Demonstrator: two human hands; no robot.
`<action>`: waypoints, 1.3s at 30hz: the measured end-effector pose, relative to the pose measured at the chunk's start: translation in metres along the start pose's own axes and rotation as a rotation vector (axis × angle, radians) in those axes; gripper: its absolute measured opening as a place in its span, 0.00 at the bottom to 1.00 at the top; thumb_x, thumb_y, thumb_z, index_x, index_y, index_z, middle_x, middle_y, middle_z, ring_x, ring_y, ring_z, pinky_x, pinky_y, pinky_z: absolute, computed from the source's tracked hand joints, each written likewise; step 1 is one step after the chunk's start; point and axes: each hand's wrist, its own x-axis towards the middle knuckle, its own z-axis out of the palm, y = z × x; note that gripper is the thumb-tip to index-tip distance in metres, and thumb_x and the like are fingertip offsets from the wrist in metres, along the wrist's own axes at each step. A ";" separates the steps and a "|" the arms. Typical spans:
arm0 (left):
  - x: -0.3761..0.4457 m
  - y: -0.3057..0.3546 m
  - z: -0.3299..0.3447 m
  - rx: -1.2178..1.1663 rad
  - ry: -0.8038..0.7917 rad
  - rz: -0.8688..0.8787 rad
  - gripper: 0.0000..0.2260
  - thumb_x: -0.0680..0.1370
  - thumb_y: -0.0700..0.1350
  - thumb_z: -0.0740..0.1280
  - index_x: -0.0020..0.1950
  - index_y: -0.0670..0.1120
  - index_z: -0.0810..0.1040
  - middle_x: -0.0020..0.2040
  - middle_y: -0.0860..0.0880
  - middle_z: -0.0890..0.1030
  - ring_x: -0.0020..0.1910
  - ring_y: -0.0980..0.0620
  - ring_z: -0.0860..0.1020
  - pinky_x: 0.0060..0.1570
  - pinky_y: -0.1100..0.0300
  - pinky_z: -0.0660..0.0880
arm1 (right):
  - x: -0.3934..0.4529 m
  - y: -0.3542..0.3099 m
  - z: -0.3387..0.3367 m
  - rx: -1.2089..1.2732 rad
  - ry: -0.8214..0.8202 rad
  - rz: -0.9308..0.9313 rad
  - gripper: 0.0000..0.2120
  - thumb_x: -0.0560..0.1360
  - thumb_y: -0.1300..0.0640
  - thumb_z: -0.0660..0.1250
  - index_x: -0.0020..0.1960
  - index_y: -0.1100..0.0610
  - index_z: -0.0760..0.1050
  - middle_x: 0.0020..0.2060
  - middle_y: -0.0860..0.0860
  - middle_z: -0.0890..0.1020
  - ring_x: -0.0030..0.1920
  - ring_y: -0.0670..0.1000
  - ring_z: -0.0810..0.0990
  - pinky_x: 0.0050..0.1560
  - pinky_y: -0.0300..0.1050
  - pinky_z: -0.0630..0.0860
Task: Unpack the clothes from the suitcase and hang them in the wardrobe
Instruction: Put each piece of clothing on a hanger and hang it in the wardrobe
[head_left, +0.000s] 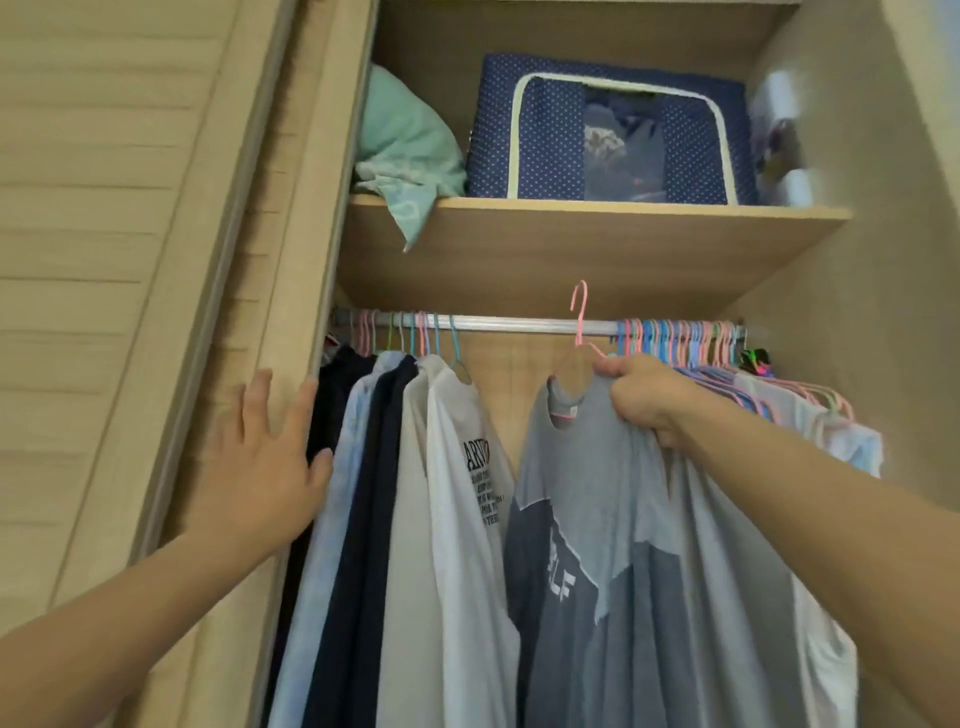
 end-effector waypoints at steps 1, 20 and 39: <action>0.012 -0.004 0.006 -0.010 0.028 0.000 0.35 0.79 0.58 0.59 0.82 0.49 0.52 0.79 0.34 0.55 0.78 0.31 0.55 0.74 0.36 0.58 | 0.026 -0.001 0.010 -0.002 0.018 -0.012 0.25 0.72 0.55 0.60 0.68 0.48 0.76 0.60 0.54 0.81 0.57 0.60 0.81 0.59 0.57 0.80; 0.033 -0.020 0.050 -0.103 0.199 0.024 0.35 0.79 0.47 0.65 0.82 0.43 0.54 0.80 0.37 0.57 0.75 0.29 0.58 0.71 0.32 0.62 | 0.050 -0.040 0.134 0.149 0.013 0.179 0.09 0.81 0.66 0.59 0.59 0.63 0.73 0.40 0.57 0.75 0.38 0.54 0.75 0.35 0.43 0.75; 0.037 -0.003 0.057 0.162 0.238 0.260 0.30 0.74 0.39 0.68 0.77 0.42 0.69 0.81 0.32 0.52 0.77 0.26 0.53 0.72 0.29 0.54 | 0.043 0.029 0.077 -1.243 0.387 -0.279 0.12 0.77 0.56 0.61 0.58 0.57 0.77 0.56 0.57 0.79 0.59 0.61 0.73 0.58 0.54 0.72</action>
